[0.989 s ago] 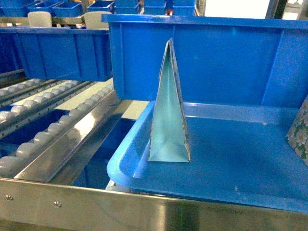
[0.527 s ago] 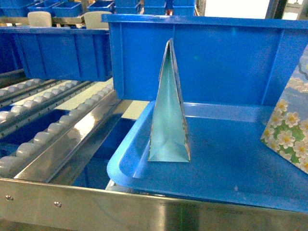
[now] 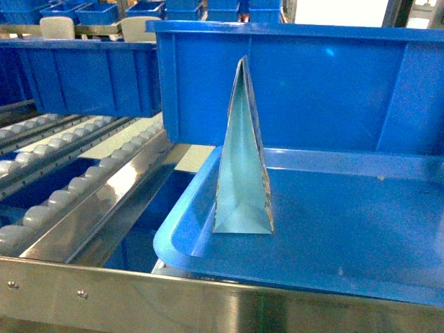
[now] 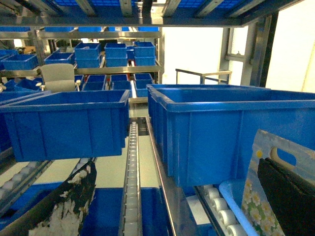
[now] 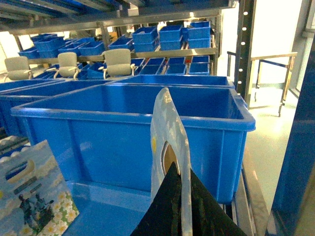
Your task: Move flower gift bag to table near conveyor
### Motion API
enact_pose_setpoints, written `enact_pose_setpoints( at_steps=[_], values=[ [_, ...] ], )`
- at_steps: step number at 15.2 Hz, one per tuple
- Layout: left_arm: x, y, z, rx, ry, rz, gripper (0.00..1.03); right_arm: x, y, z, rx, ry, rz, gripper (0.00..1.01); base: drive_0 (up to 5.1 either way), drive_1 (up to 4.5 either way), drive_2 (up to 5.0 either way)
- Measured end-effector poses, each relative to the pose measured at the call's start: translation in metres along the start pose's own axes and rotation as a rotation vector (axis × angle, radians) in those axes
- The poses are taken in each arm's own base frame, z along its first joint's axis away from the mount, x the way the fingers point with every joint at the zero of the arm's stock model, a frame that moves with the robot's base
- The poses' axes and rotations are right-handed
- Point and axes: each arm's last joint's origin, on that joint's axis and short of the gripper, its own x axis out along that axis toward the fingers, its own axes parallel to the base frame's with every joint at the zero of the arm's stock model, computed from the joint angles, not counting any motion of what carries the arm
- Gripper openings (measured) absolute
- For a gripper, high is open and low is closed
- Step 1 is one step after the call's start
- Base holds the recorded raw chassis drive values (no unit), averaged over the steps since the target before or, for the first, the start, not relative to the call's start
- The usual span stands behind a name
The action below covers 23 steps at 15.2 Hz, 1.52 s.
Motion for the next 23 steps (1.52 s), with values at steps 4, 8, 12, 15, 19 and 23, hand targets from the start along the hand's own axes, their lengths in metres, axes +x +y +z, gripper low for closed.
enact_pose_setpoints(
  at_steps=[4,8,12,15,19,23],
  values=[
    [0.0,0.0,0.0,0.0,0.0,0.0,0.98,-0.058,0.006,-0.002,0.032,-0.024,-0.001,0.02,0.0,0.0,0.0],
    [0.0,0.0,0.0,0.0,0.0,0.0,0.98,-0.063,0.009,-0.006,0.034,-0.021,0.008,0.02,0.0,0.0,0.0],
    [0.0,0.0,0.0,0.0,0.0,0.0,0.98,-0.064,0.009,-0.007,0.034,-0.018,0.017,0.02,0.0,0.0,0.0],
    [0.0,0.0,0.0,0.0,0.0,0.0,0.98,-0.064,0.009,-0.007,0.034,-0.017,0.016,0.02,0.0,0.0,0.0],
    [0.006,-0.002,0.001,-0.007,-0.004,-0.012,0.98,-0.064,0.009,-0.007,0.034,-0.017,0.017,0.02,0.0,0.0,0.0],
    [0.065,-0.016,0.03,-0.035,-0.065,-0.084,0.98,-0.064,0.009,-0.007,0.034,-0.018,0.017,0.02,0.0,0.0,0.0]
  ],
)
